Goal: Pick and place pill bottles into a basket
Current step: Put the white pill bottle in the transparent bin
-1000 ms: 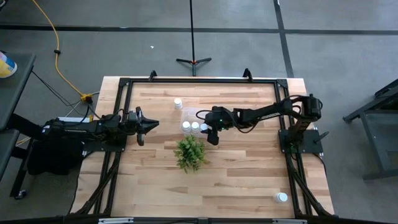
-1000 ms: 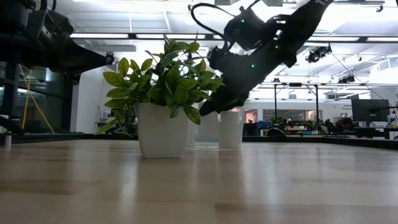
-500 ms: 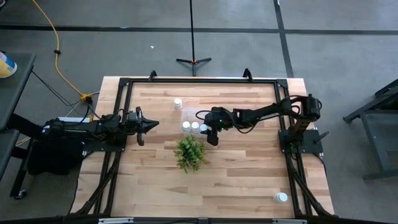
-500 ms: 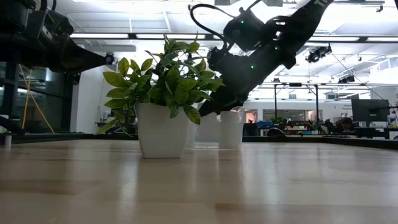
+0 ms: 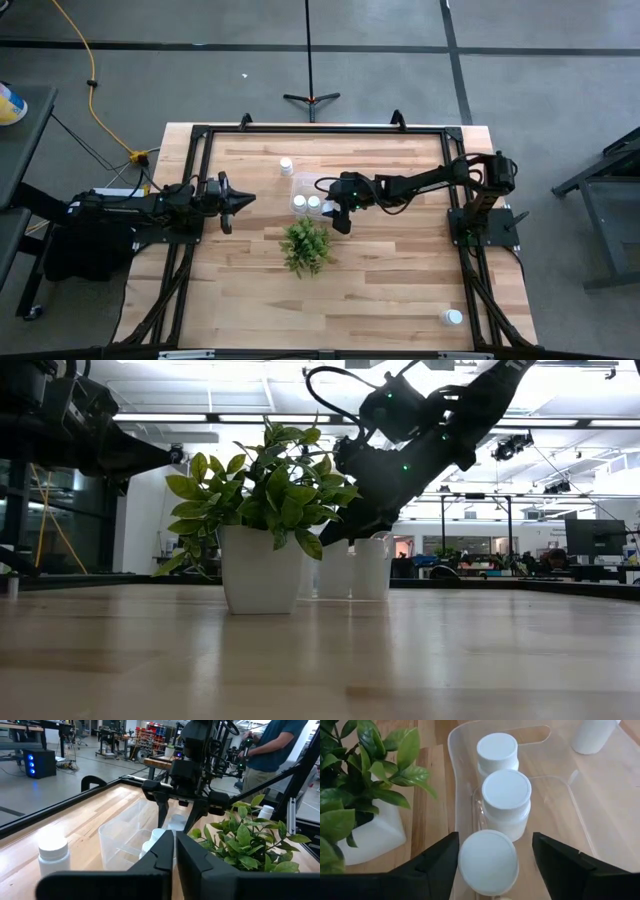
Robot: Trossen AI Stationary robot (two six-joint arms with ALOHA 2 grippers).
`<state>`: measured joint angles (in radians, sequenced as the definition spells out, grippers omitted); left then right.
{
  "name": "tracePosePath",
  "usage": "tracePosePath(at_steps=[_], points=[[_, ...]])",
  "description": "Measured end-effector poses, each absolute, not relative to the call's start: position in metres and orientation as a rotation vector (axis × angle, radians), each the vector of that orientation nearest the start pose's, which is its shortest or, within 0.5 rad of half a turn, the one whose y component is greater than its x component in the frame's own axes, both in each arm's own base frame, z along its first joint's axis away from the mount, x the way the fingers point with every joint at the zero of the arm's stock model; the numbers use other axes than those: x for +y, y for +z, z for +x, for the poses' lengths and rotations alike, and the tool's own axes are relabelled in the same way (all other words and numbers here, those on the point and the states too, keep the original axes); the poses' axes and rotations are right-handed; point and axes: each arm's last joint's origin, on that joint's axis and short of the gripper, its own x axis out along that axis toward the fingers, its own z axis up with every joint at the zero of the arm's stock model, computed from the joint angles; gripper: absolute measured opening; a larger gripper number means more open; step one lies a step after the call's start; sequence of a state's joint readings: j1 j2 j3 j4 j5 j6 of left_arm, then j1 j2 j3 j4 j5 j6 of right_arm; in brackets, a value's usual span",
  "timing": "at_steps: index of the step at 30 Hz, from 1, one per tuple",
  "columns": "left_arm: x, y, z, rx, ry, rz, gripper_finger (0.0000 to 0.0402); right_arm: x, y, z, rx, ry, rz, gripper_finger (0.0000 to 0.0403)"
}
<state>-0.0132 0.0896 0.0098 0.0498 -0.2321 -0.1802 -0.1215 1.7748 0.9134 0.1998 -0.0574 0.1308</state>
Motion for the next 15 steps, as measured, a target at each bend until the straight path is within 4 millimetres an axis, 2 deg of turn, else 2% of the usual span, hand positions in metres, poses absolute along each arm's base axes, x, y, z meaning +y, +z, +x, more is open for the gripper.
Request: tracePosePath(at_steps=[4,7,15], points=[[0.005,0.165,0.102,0.010,0.220,-0.176,0.0033,-0.045,0.158,0.352,0.647,-0.120,0.181,0.0242],[0.005,0.164,0.102,0.010,0.220,-0.176,0.0028,-0.050,0.168,0.349,0.615,-0.152,0.174,0.0243],[0.005,0.165,0.102,0.010,0.219,-0.176,0.0063,-0.058,0.199,0.341,0.521,-0.161,0.157,0.0243]])
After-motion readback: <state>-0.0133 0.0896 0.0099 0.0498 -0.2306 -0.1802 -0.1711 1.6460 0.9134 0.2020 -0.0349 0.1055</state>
